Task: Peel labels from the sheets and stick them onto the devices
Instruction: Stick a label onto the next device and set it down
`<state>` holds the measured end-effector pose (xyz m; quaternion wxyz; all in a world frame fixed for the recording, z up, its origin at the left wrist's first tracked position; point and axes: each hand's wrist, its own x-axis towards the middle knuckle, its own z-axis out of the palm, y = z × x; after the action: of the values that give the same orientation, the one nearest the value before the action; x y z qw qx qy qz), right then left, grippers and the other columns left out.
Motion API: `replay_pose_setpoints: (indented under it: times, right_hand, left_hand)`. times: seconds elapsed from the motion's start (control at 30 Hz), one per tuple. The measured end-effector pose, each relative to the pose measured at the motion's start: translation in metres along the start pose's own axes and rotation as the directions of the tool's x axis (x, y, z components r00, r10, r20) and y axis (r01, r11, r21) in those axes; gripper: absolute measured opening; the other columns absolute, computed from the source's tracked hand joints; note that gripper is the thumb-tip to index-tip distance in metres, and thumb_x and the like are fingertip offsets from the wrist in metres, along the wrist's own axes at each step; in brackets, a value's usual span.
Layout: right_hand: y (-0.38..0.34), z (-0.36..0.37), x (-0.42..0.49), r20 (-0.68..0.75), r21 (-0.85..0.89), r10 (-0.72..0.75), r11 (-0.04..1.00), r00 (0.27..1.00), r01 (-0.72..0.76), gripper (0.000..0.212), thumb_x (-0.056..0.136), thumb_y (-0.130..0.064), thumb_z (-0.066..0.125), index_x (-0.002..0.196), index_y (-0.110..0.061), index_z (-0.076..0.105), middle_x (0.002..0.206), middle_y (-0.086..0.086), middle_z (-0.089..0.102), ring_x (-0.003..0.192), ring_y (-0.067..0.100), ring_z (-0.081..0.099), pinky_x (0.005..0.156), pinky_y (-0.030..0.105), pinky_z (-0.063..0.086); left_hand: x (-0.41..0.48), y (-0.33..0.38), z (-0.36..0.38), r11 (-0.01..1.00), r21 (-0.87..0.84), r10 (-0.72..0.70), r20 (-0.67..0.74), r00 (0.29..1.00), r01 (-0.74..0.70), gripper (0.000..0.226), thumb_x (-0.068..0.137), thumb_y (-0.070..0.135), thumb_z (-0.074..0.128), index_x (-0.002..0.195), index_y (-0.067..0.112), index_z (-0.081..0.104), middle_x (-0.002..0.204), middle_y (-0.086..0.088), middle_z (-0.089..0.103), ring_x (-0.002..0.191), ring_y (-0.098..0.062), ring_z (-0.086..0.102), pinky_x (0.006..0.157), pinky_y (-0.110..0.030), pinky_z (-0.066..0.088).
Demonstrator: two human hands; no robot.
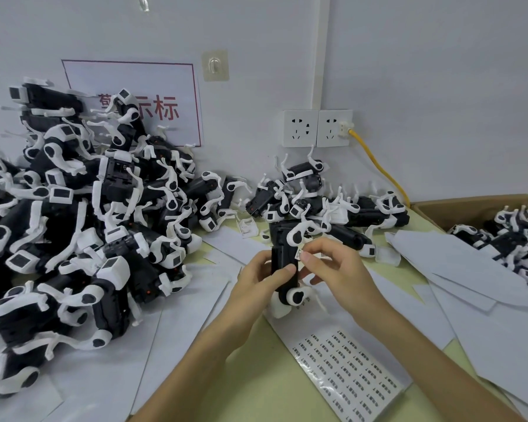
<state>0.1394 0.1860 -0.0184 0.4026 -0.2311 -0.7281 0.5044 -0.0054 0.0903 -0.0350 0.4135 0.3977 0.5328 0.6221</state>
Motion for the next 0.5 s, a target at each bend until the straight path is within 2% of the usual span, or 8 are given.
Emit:
replay_pose_setpoints:
  times: [0.17,0.3,0.4,0.5]
  right_hand:
    - [0.0015,-0.0011,-0.0001,0.007,-0.035,-0.018,0.999,1.0,0.018,0.008,0.099,-0.009,0.065,0.092,-0.005,0.068,0.08,-0.011,0.069,0.068,0.004,0.068,0.064,0.015,0.051]
    - [0.0027,-0.0013,-0.0002,0.009,-0.073,-0.021,0.997,1.0,0.021,0.008,0.099,-0.011,0.064,0.093,-0.008,0.067,0.083,-0.006,0.07,0.07,0.01,0.071,0.066,0.019,0.052]
    - [0.0032,-0.0014,-0.0001,0.006,-0.108,-0.025,0.994,1.0,0.026,0.01,0.099,-0.012,0.064,0.09,-0.011,0.066,0.085,-0.008,0.069,0.072,0.017,0.072,0.067,0.019,0.051]
    - [0.0032,-0.0015,0.0,0.011,-0.132,-0.019,0.991,1.0,0.02,0.012,0.1,-0.01,0.063,0.088,-0.011,0.064,0.081,-0.011,0.067,0.07,0.016,0.072,0.066,0.019,0.051]
  left_hand:
    - [-0.0021,0.001,0.0009,0.997,0.064,0.032,-0.022,0.999,-0.03,0.027,0.097,0.024,0.072,0.122,0.018,0.065,0.11,-0.001,0.078,0.099,-0.015,0.075,0.072,-0.019,0.053]
    - [-0.0029,0.0006,0.0016,0.993,0.111,0.046,-0.024,0.999,-0.043,0.03,0.095,0.025,0.075,0.122,0.019,0.063,0.112,0.003,0.078,0.104,-0.016,0.075,0.073,-0.018,0.053]
    - [-0.004,-0.0004,0.0013,0.99,0.129,0.058,-0.012,0.998,-0.056,0.032,0.093,0.025,0.077,0.121,0.02,0.062,0.112,0.003,0.078,0.102,-0.017,0.076,0.08,-0.025,0.056]
    - [-0.0045,-0.0014,0.0005,0.988,0.144,0.061,0.0,0.998,-0.061,0.034,0.092,0.026,0.078,0.121,0.02,0.062,0.113,0.003,0.077,0.1,-0.019,0.077,0.091,-0.035,0.058]
